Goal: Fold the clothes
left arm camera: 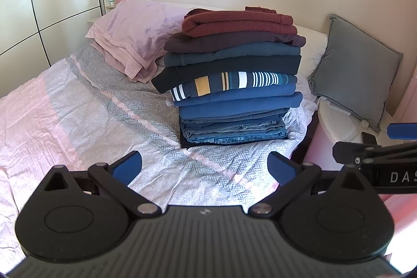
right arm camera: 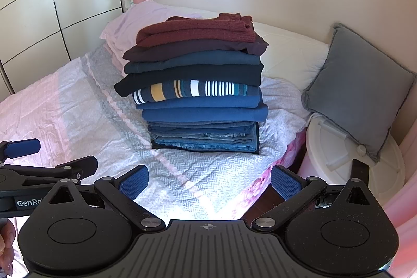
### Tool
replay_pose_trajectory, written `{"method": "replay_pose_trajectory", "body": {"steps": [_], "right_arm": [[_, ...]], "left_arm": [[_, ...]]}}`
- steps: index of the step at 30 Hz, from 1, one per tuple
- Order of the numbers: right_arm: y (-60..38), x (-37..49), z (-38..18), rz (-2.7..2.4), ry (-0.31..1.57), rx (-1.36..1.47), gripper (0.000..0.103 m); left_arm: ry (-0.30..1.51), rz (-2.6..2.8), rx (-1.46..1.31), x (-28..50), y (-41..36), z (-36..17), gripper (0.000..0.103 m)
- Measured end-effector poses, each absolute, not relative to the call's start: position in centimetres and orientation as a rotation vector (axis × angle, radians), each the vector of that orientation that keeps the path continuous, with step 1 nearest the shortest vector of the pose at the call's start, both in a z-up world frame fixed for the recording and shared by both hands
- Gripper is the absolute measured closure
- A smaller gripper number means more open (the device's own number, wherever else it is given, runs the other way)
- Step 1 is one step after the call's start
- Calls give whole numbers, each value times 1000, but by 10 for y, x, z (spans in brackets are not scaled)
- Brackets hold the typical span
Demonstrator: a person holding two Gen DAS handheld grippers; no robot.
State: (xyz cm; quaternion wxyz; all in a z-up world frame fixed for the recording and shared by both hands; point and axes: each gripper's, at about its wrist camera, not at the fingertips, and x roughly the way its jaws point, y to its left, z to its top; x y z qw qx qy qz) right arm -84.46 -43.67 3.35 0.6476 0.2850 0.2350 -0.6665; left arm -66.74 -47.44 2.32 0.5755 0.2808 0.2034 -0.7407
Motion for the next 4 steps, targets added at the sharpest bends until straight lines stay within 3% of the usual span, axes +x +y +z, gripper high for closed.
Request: {"method": "replay_pose_trajectory", "body": {"steps": [4], "right_arm": [[-437, -844, 33, -1515, 538, 648, 1]], "left_arm": [[478, -1735, 646, -665, -474, 23, 2]]}}
